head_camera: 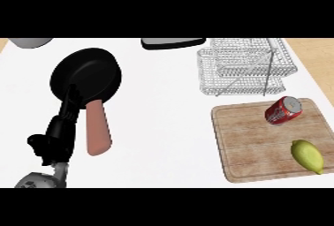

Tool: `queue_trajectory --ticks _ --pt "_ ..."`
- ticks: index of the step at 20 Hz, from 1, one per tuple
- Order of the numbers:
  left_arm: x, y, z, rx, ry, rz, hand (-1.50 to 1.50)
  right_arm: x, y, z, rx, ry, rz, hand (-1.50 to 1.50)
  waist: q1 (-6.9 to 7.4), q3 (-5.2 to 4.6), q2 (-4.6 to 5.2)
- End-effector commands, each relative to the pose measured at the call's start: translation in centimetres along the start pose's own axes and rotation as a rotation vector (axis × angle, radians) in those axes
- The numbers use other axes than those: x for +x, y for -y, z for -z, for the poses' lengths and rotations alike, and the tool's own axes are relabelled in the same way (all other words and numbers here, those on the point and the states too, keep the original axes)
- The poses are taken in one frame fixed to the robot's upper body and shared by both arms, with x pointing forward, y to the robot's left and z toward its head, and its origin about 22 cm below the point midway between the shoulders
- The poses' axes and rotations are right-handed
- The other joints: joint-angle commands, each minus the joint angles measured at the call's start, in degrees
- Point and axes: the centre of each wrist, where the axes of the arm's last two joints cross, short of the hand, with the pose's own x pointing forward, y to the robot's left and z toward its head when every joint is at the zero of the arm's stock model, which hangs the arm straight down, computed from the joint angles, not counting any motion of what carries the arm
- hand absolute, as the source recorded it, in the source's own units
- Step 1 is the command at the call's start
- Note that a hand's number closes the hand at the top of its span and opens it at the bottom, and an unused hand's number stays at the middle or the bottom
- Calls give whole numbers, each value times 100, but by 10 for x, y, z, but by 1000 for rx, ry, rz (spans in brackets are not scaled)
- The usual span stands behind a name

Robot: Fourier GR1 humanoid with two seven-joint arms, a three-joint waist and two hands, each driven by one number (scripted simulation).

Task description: Pick the lemon from the cutting board and place it in the tiered basket

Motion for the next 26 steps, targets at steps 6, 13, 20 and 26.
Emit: queue_trajectory --ticks 6,13,20,26 --pt "5 12 2 -14 22 8 0 36 -27 -18 207 49 -113 -150 96 10 54" --pt "10 22 4 -40 18 -11 0 55 -47 -21 271 -9 -212 -150 244 -13 70" --pt "14 23 0 -60 31 -10 0 56 -58 -35 312 -122 -311 -150 370 -12 65" --pt "7 33 2 -59 28 -8 0 34 -73 -68 306 -162 -412 -150 524 -30 131"
